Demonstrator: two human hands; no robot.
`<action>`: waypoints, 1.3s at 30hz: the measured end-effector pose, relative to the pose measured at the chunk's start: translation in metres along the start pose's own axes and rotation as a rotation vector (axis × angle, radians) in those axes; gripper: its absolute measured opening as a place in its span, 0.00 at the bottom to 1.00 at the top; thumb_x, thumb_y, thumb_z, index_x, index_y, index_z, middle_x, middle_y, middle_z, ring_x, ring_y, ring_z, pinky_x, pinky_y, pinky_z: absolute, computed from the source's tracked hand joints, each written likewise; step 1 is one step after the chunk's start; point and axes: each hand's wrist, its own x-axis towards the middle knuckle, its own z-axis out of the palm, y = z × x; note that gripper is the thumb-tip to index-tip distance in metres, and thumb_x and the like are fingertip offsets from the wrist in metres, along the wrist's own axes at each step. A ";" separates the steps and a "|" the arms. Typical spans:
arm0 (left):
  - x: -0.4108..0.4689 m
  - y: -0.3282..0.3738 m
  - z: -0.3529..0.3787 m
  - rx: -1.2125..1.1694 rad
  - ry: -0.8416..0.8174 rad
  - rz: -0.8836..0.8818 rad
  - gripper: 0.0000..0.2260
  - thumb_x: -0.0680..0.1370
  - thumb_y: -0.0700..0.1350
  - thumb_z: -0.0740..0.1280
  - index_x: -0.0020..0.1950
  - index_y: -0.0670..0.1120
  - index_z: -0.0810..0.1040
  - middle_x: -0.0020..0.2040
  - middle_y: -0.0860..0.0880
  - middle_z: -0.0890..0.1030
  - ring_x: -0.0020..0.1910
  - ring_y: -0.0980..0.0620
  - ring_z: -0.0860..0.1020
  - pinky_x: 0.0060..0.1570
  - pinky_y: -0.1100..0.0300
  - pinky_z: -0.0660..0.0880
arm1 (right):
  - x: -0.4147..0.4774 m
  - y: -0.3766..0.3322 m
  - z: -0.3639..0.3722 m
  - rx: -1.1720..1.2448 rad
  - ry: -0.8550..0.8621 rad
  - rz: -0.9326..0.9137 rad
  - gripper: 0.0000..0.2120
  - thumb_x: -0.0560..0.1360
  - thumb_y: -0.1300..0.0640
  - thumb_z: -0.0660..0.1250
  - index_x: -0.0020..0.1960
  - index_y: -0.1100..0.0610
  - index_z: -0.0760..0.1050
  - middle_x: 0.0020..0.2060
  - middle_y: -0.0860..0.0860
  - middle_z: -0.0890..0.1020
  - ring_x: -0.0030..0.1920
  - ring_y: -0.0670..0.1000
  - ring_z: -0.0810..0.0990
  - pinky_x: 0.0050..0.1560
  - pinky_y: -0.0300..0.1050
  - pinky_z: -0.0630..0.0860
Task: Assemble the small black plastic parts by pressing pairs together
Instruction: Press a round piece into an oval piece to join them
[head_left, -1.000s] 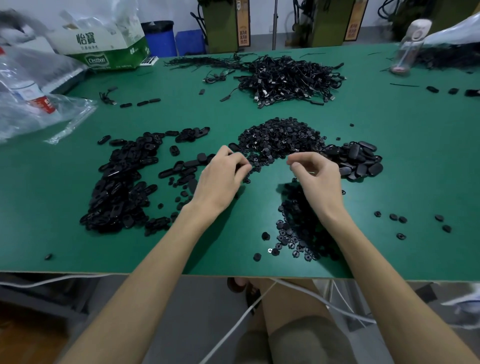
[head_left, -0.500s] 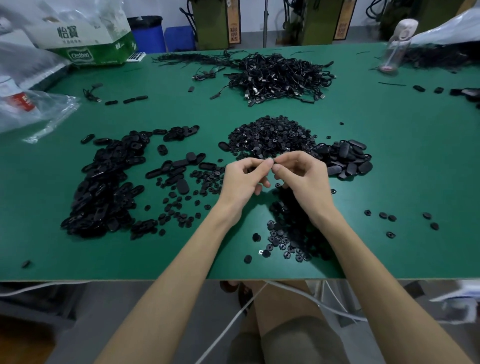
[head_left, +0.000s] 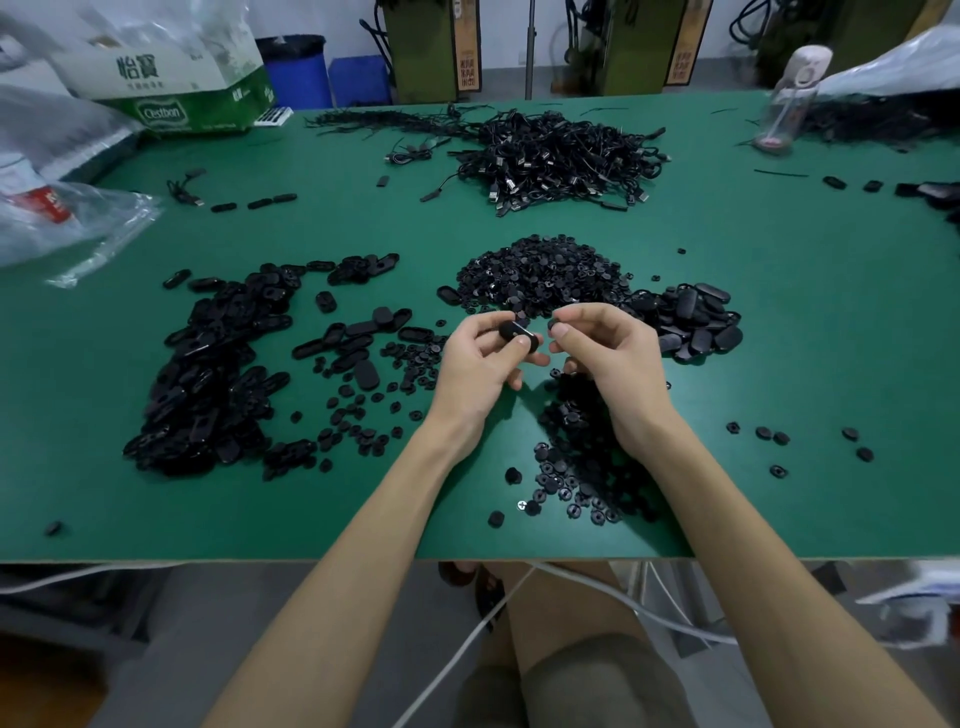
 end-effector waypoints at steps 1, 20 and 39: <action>0.000 0.000 0.000 -0.003 0.008 -0.003 0.11 0.81 0.35 0.69 0.63 0.38 0.76 0.49 0.42 0.87 0.44 0.49 0.86 0.34 0.61 0.73 | 0.000 0.000 0.000 0.005 -0.004 0.004 0.05 0.78 0.64 0.72 0.53 0.58 0.83 0.42 0.49 0.86 0.43 0.47 0.84 0.40 0.38 0.78; 0.003 -0.003 -0.003 0.074 -0.066 0.090 0.24 0.81 0.34 0.67 0.73 0.55 0.78 0.36 0.53 0.78 0.38 0.54 0.75 0.38 0.63 0.73 | -0.002 -0.002 0.002 -0.002 -0.013 -0.026 0.09 0.78 0.69 0.68 0.48 0.59 0.85 0.44 0.52 0.87 0.47 0.52 0.88 0.42 0.39 0.80; 0.001 -0.007 0.001 0.261 -0.020 0.110 0.03 0.80 0.41 0.72 0.52 0.43 0.85 0.36 0.52 0.81 0.33 0.59 0.77 0.33 0.66 0.72 | -0.003 -0.001 0.005 -0.184 0.072 -0.164 0.10 0.76 0.68 0.72 0.56 0.59 0.79 0.46 0.52 0.85 0.47 0.49 0.84 0.52 0.47 0.82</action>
